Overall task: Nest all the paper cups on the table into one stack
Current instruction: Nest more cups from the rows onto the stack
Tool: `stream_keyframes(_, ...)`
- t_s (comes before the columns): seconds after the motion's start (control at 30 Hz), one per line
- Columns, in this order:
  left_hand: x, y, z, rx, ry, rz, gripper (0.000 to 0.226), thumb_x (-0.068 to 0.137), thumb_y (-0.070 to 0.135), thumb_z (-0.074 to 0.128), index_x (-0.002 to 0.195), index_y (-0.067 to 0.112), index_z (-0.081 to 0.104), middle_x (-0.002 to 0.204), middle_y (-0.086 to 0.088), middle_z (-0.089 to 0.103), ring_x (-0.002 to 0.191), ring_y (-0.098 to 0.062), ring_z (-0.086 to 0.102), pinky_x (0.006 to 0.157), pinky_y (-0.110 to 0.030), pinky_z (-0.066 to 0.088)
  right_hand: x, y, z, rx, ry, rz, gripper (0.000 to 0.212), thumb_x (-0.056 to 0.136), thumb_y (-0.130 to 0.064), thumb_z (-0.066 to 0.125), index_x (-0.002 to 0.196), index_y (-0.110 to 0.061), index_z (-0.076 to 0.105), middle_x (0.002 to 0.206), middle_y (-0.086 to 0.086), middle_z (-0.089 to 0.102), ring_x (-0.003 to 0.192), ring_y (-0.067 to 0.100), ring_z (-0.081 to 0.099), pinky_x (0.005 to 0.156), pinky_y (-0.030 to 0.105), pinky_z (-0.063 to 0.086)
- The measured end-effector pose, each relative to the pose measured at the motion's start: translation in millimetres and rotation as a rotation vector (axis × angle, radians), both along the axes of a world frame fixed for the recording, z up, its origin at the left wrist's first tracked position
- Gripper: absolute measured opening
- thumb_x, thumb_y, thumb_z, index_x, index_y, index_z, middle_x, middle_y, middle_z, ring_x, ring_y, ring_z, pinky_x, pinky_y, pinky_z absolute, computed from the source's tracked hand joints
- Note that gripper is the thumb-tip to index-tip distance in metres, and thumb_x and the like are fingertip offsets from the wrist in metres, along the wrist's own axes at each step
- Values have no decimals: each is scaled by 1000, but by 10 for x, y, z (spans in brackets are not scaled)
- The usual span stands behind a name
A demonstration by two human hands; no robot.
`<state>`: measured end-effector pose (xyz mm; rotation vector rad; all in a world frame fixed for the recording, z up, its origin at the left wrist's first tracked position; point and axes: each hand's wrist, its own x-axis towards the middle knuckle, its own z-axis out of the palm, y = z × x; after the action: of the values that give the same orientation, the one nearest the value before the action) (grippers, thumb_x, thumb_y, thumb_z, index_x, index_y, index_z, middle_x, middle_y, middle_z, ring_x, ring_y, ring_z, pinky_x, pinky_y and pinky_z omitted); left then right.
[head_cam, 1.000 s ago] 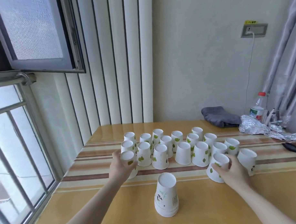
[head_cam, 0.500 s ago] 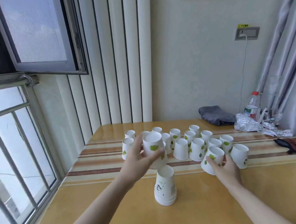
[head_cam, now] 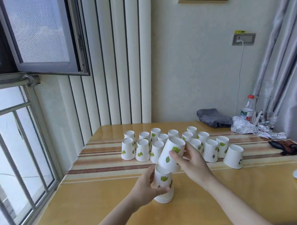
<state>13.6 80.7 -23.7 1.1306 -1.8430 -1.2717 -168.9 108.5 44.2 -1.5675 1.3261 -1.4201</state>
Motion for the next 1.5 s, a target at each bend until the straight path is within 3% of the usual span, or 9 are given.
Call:
stream_keyframes(0.13, 368, -130, -16, 80, -46, -29, 100, 60, 20, 89, 143, 36, 36, 142, 13, 48, 137, -5, 39, 118, -29, 27, 91, -27, -170, 45, 63, 56, 33, 83, -32, 71, 113, -34, 60, 109, -14, 71, 104, 6, 66, 90, 31, 53)
stream_keyframes(0.33, 747, -465, 77, 74, 71, 151, 70, 80, 6, 70, 139, 31, 41, 146, 5, 45, 139, -18, 39, 114, -35, 34, 171, -15, -471, 121, 126, 147, 40, 82, -30, 72, 119, -35, 57, 112, -15, 70, 107, 4, 64, 97, 31, 50)
stream_keyframes(0.53, 612, -933, 209, -70, 3, 510, 64, 87, 19, 69, 143, 20, 37, 144, -5, 38, 110, -15, 47, 75, -22, 45, 43, -97, -456, 189, 88, 183, 46, 76, -56, 65, 117, -38, 57, 118, -17, 65, 113, -5, 57, 96, 24, 46)
stream_keyframes(0.63, 535, -1207, 264, -100, -71, 594, 78, 82, 23, 75, 146, 17, 32, 149, -10, 34, 134, -27, 38, 104, -38, 42, -204, -438, -334, 154, 90, -69, 38, 87, -52, 57, 118, -30, 58, 119, -20, 60, 113, -9, 54, 90, 10, 41)
stream_keyframes(0.73, 448, -1476, 287, -94, -103, 594, 79, 82, 27, 74, 148, 14, 31, 152, -12, 35, 138, -31, 35, 113, -50, 35, -559, -831, -317, 126, 369, -335, 34, 87, -26, 63, 121, -23, 57, 123, -6, 54, 114, 8, 49, 92, 22, 36)
stream_keyframes(1.0, 303, -1777, 188, 18, -70, 583, 69, 86, 20, 71, 145, 15, 34, 134, -15, 54, 102, -25, 51, 80, -36, 44, -1041, -1315, -319, 332, 785, -495, 56, 83, -44, 59, 135, -28, 44, 137, 4, 48, 125, 32, 41, 97, 39, 39)
stream_keyframes(1.2, 426, -1670, 338, -90, -33, 639, 63, 85, 23, 72, 140, 19, 39, 128, -7, 57, 101, -23, 52, 82, -38, 48, -969, -1400, -367, 378, 1097, -555, 52, 84, -57, 48, 132, -36, 43, 131, -9, 56, 126, 25, 35, 94, 38, 32)
stream_keyframes(1.4, 270, -1041, 1001, -471, 48, 569, 56, 84, 28, 74, 132, 24, 45, 105, 9, 60, 99, -14, 58, 81, -23, 44, -851, -1209, -312, 320, 1055, -633, 43, 87, -51, 52, 127, -35, 47, 125, -7, 59, 123, 22, 44, 91, 39, 35)
stream_keyframes(1.5, 125, -621, 1239, -433, 99, 458, 49, 83, 28, 74, 123, 29, 46, 94, 20, 62, 93, 0, 60, 72, -12, 45, -775, -1039, -155, 205, 875, -588, 43, 88, -42, 55, 127, -25, 50, 127, 4, 57, 116, 29, 53, 86, 40, 41)
